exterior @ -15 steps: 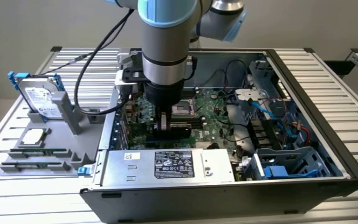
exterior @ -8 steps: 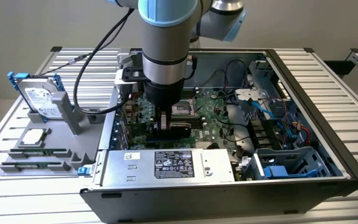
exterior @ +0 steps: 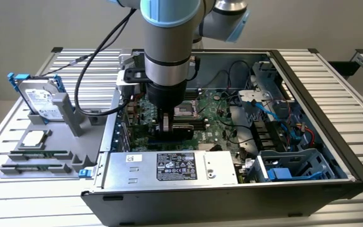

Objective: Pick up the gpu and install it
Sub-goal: 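Insert the gpu into the slot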

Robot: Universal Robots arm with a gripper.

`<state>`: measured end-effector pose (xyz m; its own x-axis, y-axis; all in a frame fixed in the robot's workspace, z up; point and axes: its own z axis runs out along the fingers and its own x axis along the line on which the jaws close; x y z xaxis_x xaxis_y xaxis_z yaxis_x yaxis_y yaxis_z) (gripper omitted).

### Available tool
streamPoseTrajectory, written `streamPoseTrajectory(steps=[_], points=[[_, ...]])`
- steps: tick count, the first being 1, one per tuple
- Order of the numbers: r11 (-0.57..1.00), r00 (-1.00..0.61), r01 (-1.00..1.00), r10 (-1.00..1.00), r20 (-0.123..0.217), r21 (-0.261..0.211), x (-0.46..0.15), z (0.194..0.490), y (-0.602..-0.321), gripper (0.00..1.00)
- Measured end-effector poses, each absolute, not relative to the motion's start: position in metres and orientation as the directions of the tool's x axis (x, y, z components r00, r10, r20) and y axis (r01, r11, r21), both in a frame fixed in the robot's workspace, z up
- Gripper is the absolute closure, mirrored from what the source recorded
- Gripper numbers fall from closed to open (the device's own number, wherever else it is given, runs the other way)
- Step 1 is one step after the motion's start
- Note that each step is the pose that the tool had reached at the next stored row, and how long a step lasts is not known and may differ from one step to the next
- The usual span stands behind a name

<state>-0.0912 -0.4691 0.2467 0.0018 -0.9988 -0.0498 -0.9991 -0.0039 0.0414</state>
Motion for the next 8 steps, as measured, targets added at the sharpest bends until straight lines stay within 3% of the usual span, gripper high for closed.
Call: streamPoseTrajectory(steps=[8], points=[[-0.004, 0.002, -0.999, -0.999, -0.05, 0.042, -0.0912, 0.2467, -0.469, 0.73]])
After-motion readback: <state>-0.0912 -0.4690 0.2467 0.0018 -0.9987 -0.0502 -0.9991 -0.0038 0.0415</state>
